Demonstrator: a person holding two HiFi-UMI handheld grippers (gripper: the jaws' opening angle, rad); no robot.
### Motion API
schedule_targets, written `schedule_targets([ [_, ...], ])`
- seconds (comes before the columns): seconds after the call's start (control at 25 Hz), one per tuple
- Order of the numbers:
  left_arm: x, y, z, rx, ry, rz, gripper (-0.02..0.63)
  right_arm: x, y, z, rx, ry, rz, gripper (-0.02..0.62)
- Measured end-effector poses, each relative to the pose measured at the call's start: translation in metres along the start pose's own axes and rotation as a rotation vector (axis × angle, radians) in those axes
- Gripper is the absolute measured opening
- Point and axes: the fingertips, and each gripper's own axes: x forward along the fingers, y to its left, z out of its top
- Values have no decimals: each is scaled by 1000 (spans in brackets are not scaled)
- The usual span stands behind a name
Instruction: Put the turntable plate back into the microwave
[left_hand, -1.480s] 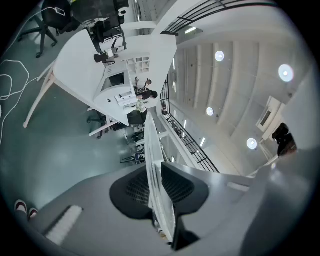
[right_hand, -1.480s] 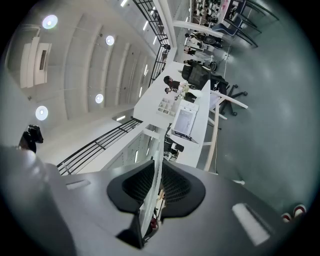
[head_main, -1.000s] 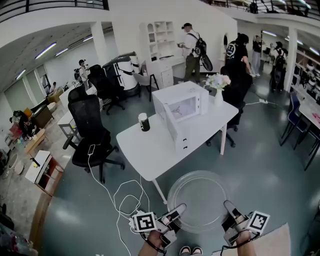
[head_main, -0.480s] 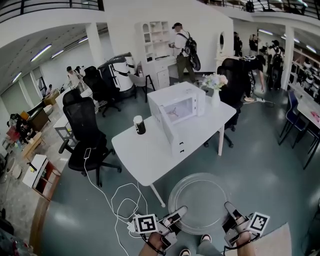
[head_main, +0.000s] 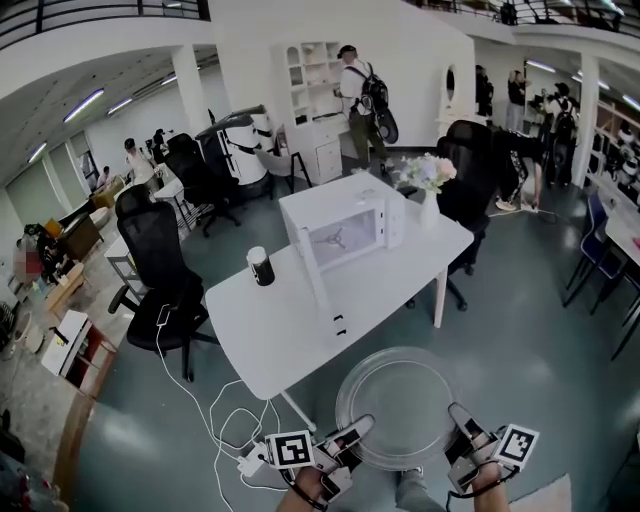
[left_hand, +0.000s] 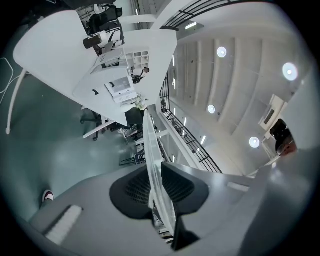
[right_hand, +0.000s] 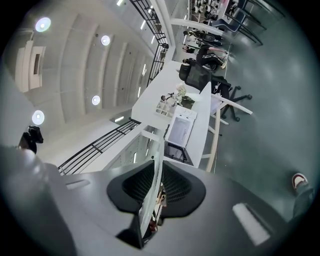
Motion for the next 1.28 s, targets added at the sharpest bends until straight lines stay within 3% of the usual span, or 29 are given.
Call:
schedule_targets([
  [0.2,88,-3,28,54,-41,-31,49,24,-31,87,-10,43,11,57],
  [0.36,153,-3,43,25,-71,-11,49,40,-50,156,-15,74,25,55],
  [0.56,214,-1,60,63,-93,-2,49,61,-75,216,-11,115,63,55],
  [0.8,251,12,80,63,-116,47,51,98,-103,256,5,155,94,57],
  [0.96,269,23,97,4,-148,71,51,127,-117,274,8,188,114,57],
  [1.08,282,37,119,63,-153,74,51,153,-131,286,9,206,126,57],
  [1.28,308,63,169,65,-207,67,51,213,-151,313,-10,254,135,55],
])
